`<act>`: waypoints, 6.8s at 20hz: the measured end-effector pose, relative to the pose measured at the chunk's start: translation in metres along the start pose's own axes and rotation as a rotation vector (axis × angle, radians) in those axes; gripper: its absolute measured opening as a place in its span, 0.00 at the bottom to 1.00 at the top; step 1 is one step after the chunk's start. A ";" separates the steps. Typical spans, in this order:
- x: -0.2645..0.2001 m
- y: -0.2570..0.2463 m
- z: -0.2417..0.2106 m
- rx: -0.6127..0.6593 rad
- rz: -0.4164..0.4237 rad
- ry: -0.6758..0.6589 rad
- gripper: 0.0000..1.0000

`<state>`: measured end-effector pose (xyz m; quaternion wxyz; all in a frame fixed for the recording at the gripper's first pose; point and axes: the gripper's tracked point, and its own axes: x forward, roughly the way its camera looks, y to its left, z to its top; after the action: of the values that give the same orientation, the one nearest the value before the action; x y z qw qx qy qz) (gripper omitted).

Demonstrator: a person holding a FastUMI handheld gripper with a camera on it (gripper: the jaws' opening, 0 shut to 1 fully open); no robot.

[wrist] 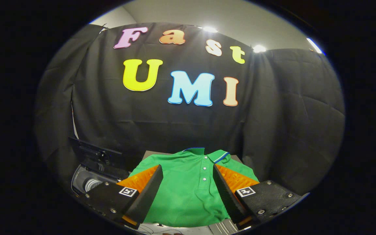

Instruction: Put the clothes into the washing machine and then close the washing machine lid.

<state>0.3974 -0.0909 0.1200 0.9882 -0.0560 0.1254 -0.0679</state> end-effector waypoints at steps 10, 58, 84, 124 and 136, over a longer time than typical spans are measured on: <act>0.073 -0.001 -0.043 0.020 0.038 0.196 0.95; 0.104 -0.004 -0.069 0.072 -0.055 0.368 0.00; 0.032 0.041 0.077 0.050 -0.024 0.110 0.00; -0.050 0.385 0.088 -0.084 0.203 0.069 0.00; -0.041 0.440 -0.014 -0.152 0.238 0.203 0.00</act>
<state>0.4071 0.3475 0.0602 0.9645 -0.1079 0.2350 0.0540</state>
